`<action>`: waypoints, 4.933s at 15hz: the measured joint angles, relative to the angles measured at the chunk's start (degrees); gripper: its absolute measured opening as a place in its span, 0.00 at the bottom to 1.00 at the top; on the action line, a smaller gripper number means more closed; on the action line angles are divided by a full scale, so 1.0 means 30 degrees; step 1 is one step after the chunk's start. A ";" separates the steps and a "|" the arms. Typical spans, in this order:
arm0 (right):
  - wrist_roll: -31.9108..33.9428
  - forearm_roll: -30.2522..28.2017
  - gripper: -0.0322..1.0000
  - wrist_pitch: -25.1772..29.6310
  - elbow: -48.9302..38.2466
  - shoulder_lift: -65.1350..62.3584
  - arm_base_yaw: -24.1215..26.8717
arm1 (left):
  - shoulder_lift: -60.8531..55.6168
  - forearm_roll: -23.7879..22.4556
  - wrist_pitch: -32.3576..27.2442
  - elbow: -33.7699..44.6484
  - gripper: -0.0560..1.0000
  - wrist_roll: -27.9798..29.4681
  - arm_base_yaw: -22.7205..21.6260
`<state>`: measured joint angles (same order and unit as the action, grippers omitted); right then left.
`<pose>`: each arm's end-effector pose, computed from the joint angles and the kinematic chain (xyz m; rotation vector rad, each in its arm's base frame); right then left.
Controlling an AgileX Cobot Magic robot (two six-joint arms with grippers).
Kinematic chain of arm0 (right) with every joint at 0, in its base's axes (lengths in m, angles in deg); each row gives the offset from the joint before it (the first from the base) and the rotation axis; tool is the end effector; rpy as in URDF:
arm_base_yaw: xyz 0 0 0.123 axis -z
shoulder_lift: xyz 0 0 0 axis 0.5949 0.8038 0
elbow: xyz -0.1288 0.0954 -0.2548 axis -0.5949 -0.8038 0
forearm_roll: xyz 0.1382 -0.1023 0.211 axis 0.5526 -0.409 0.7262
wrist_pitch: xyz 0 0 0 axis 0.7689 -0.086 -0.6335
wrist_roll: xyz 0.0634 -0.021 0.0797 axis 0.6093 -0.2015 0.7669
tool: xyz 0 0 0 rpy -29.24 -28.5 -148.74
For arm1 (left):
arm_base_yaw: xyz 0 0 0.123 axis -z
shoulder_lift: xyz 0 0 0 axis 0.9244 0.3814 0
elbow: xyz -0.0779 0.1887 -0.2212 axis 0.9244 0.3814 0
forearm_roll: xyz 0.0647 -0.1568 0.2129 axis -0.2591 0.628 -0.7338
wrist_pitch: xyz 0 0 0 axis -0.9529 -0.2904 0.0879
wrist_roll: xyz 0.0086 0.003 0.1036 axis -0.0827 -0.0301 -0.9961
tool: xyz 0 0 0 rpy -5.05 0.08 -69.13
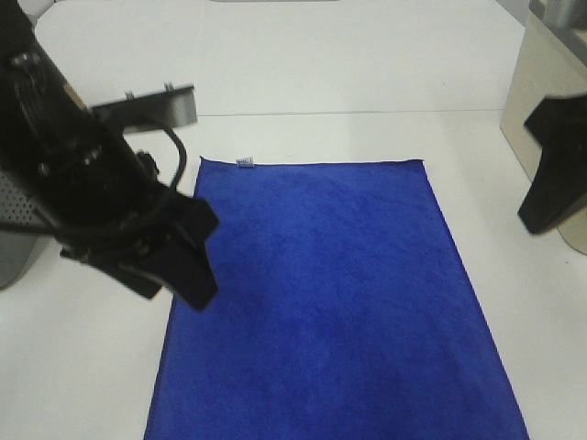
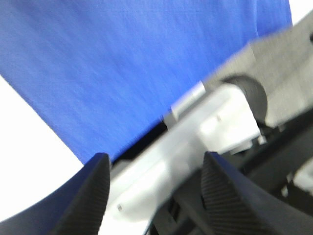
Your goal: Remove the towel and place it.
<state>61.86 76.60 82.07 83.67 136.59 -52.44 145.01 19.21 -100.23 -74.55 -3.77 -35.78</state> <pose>0.2253 0.0811 0.3088 -0.2304 2.9040 0.2967 0.2497 -0.2012 0.2386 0.6948 2.9178 -0.6629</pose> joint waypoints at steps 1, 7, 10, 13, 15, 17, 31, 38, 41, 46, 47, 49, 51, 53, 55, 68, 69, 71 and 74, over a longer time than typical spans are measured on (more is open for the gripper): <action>-0.1222 0.0726 0.63 0.0000 0.1108 0.0535 0.1509 | 0.0000 -0.0286 0.0172 -0.0936 0.55 0.0229 -0.0955; -0.4832 0.6131 0.67 -0.0038 0.6589 0.6723 0.5825 | 0.2636 -0.1241 0.0401 -0.5959 0.69 0.0439 -0.5386; -0.3228 0.4030 0.78 -0.0019 0.7811 0.8308 0.5825 | 0.5004 -0.1833 0.0879 -0.7983 0.74 0.1050 -0.5787; -0.2235 0.2750 0.81 -0.1222 0.8117 0.9454 0.5825 | 0.7563 -0.2196 0.1070 -1.0275 0.74 0.1566 -0.5825; -0.3113 0.2827 0.81 -0.2101 0.8938 1.0562 0.5519 | 0.8900 -0.2196 0.1318 -1.1440 0.74 0.1776 -0.5825; -0.4488 0.2941 0.81 -0.2521 1.0466 1.2204 0.4756 | 1.0065 -0.2196 0.1280 -1.2662 0.74 0.1986 -0.5825; -0.5959 0.3457 0.80 -0.2750 1.8220 2.2002 0.4374 | 1.6520 -0.1337 0.1432 -1.7895 0.74 0.1165 -0.6971; -0.6455 0.3247 0.79 -0.4526 1.8411 2.3625 0.4374 | 1.9366 -0.0668 0.1261 -2.1620 0.74 0.0917 -0.6971; -0.6455 0.3266 0.79 -0.4603 1.8831 2.4007 0.4374 | 1.9538 -0.0554 0.1241 -2.1658 0.74 0.0611 -0.6971; -0.6455 0.3304 0.78 -0.4526 1.8946 2.4083 0.4374 | 1.9595 -0.0516 0.1222 -2.1753 0.74 0.0420 -0.6971; -0.6455 0.3285 0.77 -0.4526 1.8946 2.4102 0.4374 | 1.9595 -0.0477 0.1203 -2.1753 0.74 0.0420 -0.6971; -0.6455 0.3380 0.77 -0.4526 1.8984 2.4141 0.4374 | 1.9672 -0.0095 0.1222 -2.1753 0.74 0.0401 -0.6971; -0.6646 0.4335 0.77 -0.4565 1.9060 2.4332 0.4374 | 1.9863 0.0859 0.1375 -2.1849 0.74 0.0134 -0.6856; -0.7143 0.5978 0.73 -0.4584 1.9079 2.4580 0.4240 | 2.0054 0.1795 0.1948 -2.1887 0.73 -0.0497 -0.6283; -0.7582 0.6035 0.69 -0.4679 1.9099 2.4637 0.3820 | 2.0130 0.1929 0.2063 -2.1925 0.73 -0.0554 -0.6035; -0.7773 0.4049 0.04 -0.6570 1.9290 2.4790 0.3591 | 2.0474 0.0936 0.3552 -2.2059 0.05 -0.1929 -0.5997; -0.7888 0.3801 0.04 -0.6990 1.9633 2.4905 0.3571 | 2.0569 0.0879 0.3648 -2.2479 0.05 -0.2445 -0.5997; -0.7964 0.3247 0.04 -0.7659 2.0760 2.5287 0.3571 | 2.0665 0.0630 0.3953 -2.3911 0.05 -0.3266 -0.5997; -0.8384 0.3132 0.04 -0.8652 2.2651 2.5344 0.3571 | 2.0665 0.0115 0.5539 -2.5859 0.05 -0.3552 -0.5997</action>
<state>36.70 86.00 56.12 151.62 212.62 -41.72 207.01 19.55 -83.61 -152.13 -14.42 -53.77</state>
